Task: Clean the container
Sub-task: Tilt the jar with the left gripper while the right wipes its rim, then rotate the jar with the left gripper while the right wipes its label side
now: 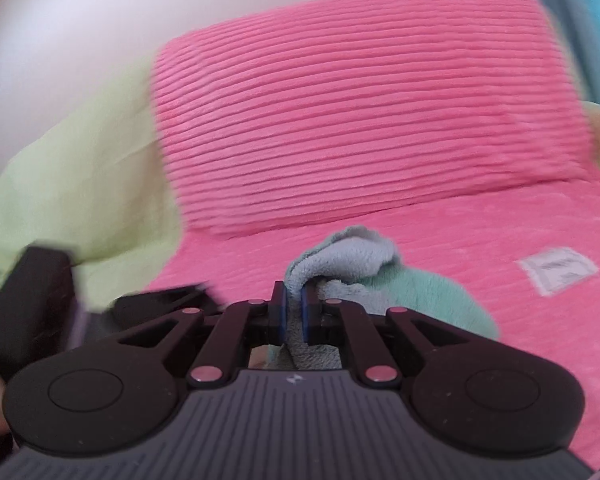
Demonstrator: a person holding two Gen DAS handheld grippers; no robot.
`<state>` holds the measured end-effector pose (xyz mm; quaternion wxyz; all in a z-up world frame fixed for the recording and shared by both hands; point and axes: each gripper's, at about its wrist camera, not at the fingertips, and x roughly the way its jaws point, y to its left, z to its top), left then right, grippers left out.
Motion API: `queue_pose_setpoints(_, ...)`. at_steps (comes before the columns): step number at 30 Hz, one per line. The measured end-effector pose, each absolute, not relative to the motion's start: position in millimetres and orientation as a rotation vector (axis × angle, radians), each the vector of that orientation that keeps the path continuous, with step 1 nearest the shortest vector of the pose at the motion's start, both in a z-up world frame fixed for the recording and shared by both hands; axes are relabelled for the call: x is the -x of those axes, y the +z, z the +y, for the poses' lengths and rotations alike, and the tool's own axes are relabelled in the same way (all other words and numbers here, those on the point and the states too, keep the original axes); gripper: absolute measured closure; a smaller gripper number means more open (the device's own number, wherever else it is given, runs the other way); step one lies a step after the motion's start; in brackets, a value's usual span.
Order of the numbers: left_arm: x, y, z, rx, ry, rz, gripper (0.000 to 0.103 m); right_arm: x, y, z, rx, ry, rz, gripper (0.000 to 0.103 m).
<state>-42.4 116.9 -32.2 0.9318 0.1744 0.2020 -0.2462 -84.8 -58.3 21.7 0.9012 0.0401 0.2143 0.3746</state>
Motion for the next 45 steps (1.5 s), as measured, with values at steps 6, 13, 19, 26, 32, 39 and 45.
queue_pose_setpoints(6,83,-46,110,-0.359,-0.523,0.405,0.018,87,21,-55,-0.06,0.81,0.437,0.099)
queue_pose_setpoints(13,94,-32,103,-0.337,-0.521,0.412,0.018,68,16,-76,-0.164,0.61,0.424,0.099)
queue_pose_setpoints(19,102,-30,122,-0.216,-0.537,0.451,0.017,71,17,-69,-0.13,0.62,0.418,0.099)
queue_pose_setpoints(26,93,-35,154,0.125,-0.588,0.55,0.015,70,16,-70,-0.131,0.611,0.421,0.098)
queue_pose_setpoints(32,101,-43,149,0.093,-0.591,0.535,0.017,71,19,-72,-0.131,0.595,0.416,0.098)
queue_pose_setpoints(39,96,-48,90,-0.458,-0.505,0.368,0.017,73,20,-72,-0.129,0.634,0.414,0.098)
queue_pose_setpoints(45,94,-43,95,-0.423,-0.514,0.382,0.017,81,20,-58,-0.09,0.759,0.428,0.097)
